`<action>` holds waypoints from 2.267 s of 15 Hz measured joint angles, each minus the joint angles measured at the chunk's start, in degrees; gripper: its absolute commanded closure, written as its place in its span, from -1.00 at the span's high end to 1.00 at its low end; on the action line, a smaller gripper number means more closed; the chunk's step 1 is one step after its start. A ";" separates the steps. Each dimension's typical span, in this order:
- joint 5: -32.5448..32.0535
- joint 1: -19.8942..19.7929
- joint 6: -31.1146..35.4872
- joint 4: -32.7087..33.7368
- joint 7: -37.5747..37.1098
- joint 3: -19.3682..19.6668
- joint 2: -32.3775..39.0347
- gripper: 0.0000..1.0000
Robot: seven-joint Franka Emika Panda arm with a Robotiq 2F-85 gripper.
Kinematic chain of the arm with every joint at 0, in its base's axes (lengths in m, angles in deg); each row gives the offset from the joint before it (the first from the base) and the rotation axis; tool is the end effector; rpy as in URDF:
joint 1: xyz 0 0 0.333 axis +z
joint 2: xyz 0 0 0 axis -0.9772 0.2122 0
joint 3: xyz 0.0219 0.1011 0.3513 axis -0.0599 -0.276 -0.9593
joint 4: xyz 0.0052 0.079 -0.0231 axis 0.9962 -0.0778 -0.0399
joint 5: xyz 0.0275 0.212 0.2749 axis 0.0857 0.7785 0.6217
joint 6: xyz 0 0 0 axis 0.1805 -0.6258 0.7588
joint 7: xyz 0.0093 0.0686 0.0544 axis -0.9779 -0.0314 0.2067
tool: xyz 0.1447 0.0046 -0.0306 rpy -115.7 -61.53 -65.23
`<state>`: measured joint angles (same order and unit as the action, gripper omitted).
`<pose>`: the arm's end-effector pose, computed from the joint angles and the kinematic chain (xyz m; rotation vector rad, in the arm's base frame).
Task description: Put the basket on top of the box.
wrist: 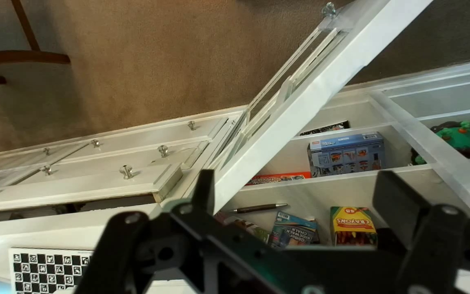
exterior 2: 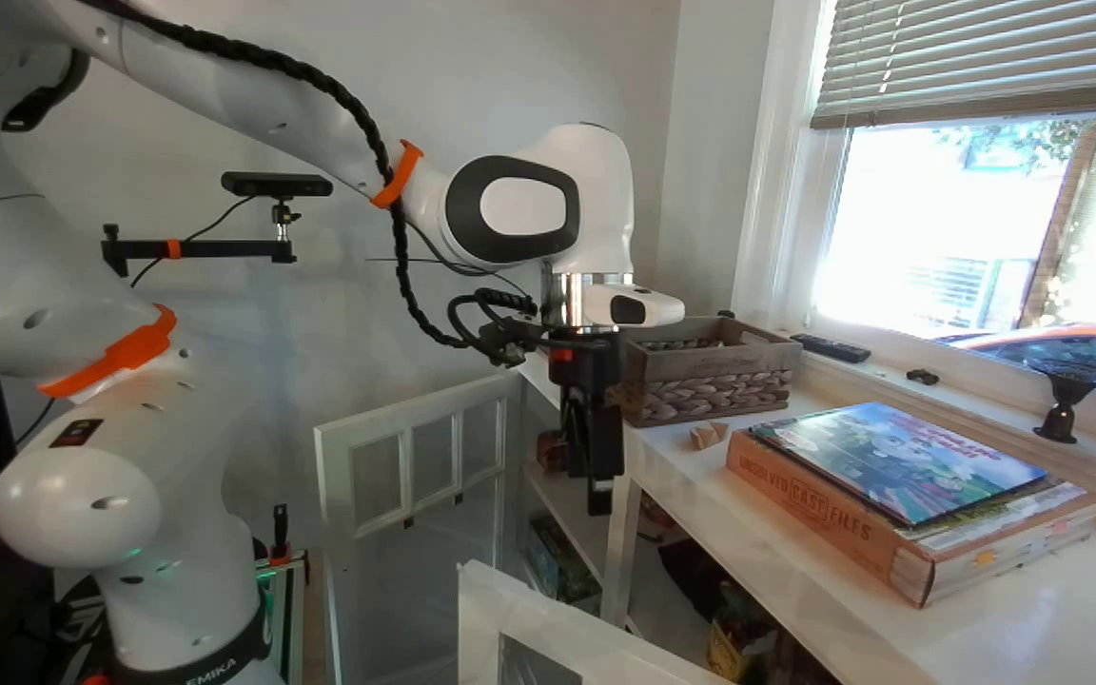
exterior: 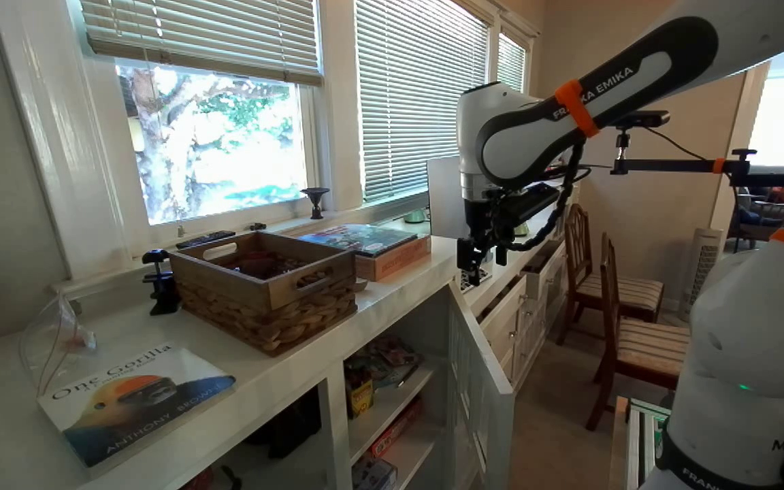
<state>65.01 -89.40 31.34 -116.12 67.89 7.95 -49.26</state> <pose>0.2908 -0.0789 0.4529 2.9118 -0.3536 0.0351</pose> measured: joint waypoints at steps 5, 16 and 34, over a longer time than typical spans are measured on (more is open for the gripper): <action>0.00 0.00 0.00 0.00 0.00 0.00 0.00 1.00; -0.99 0.46 1.49 0.30 1.37 0.03 -0.02 1.00; 11.75 12.08 19.93 7.29 23.49 8.98 4.48 1.00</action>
<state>76.75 -77.31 51.27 -108.83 91.38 16.93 -44.78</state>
